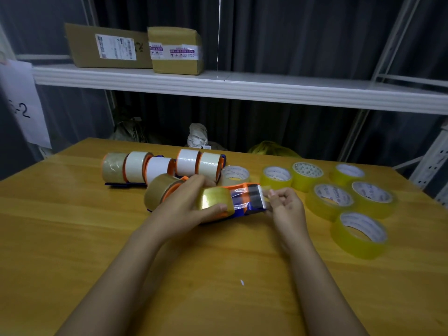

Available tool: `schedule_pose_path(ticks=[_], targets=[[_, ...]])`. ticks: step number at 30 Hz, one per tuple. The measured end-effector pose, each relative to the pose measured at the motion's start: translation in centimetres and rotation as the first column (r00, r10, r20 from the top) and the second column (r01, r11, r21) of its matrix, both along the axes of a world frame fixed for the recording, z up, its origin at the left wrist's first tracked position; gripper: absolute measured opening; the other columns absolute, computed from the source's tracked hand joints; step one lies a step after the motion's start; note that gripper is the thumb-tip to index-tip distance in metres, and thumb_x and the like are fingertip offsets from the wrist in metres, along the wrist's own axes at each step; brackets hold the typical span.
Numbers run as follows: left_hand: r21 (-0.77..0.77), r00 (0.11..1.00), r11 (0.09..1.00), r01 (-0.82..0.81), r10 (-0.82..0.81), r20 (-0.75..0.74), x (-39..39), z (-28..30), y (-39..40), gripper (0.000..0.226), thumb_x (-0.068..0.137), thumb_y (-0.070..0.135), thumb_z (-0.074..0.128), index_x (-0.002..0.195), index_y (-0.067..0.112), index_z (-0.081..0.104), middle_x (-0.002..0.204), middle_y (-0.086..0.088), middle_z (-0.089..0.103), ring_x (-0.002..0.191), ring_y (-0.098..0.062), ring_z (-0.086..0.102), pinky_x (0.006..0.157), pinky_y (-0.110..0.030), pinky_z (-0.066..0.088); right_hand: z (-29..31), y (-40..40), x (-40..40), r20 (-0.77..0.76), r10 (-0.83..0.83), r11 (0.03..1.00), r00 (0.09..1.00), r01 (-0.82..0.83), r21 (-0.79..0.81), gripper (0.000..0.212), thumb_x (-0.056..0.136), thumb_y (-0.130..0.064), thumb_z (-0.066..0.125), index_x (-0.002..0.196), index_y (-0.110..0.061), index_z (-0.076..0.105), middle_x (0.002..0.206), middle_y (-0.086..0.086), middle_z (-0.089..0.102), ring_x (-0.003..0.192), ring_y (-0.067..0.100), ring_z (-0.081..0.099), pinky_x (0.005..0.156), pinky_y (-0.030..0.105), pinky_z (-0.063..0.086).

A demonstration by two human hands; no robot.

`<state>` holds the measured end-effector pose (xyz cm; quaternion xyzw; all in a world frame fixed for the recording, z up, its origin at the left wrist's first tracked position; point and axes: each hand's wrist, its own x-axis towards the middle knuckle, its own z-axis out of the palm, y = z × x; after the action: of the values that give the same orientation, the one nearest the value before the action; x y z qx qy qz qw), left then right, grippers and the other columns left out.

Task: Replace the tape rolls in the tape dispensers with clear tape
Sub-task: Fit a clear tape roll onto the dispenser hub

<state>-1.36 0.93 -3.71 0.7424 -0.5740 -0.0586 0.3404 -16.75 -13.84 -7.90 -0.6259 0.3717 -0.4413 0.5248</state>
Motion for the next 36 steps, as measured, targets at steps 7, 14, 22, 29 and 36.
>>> schedule_pose_path(ticks=[7, 14, 22, 29, 36], targets=[[0.066, 0.981, 0.989, -0.131, 0.12, 0.151, -1.0, 0.8, -0.9, 0.045, 0.079, 0.049, 0.065, 0.11, 0.032, 0.038, 0.101, 0.014, 0.047, 0.085, -0.004, 0.05, 0.063, -0.022, 0.046, 0.5, 0.2, 0.1, 0.102, 0.084, 0.993, 0.991, -0.091, 0.069, 0.018, 0.098, -0.015, 0.052, 0.081, -0.011, 0.051, 0.085, 0.0, 0.069, 0.079, 0.014, 0.068, 0.068, 0.027, 0.057], [0.012, 0.939, 0.968, -0.249, 0.239, 0.246, -1.2, 0.0, -2.3, 0.044, 0.085, 0.065, 0.047, 0.109, 0.027, 0.047, 0.094, 0.013, 0.051, 0.082, -0.004, 0.049, 0.055, -0.016, 0.035, 0.9, 0.6, -0.1, 0.134, 0.126, 0.988, 0.983, -0.137, 0.072, 0.017, 0.096, -0.014, 0.056, 0.079, -0.013, 0.053, 0.076, -0.005, 0.069, 0.071, 0.004, 0.068, 0.062, 0.019, 0.054], [-0.117, 0.937, 0.95, -0.291, 0.307, 0.167, -0.9, -1.1, -2.2, 0.031, 0.09, 0.054, 0.049, 0.105, 0.026, 0.053, 0.091, 0.013, 0.054, 0.079, -0.005, 0.05, 0.054, -0.016, 0.032, 1.3, 0.9, 0.0, 0.126, 0.139, 0.986, 0.982, -0.15, 0.077, 0.021, 0.094, -0.007, 0.055, 0.073, -0.01, 0.054, 0.085, -0.005, 0.072, 0.077, 0.003, 0.068, 0.066, 0.018, 0.055], [-0.161, 0.946, 0.949, -0.272, 0.294, 0.135, -0.7, -1.5, -2.0, 0.024, 0.09, 0.05, 0.051, 0.1, 0.028, 0.052, 0.089, 0.013, 0.055, 0.078, -0.004, 0.051, 0.056, -0.017, 0.035, 1.1, 0.9, 0.2, 0.136, 0.106, 0.988, 0.985, -0.12, 0.1, 0.03, 0.091, -0.006, 0.059, 0.063, -0.013, 0.054, 0.087, 0.011, 0.073, 0.079, 0.009, 0.066, 0.081, 0.036, 0.055], [-0.17, 0.949, 0.951, -0.258, 0.283, 0.14, -0.6, -1.6, -1.9, 0.028, 0.091, 0.049, 0.051, 0.103, 0.024, 0.056, 0.089, 0.012, 0.055, 0.08, -0.005, 0.052, 0.057, -0.018, 0.037, 1.2, 1.1, 0.4, 0.155, 0.069, 0.991, 0.986, -0.086, 0.106, 0.028, 0.09, -0.006, 0.059, 0.064, -0.012, 0.051, 0.1, 0.026, 0.068, 0.096, 0.021, 0.068, 0.083, 0.039, 0.055]])
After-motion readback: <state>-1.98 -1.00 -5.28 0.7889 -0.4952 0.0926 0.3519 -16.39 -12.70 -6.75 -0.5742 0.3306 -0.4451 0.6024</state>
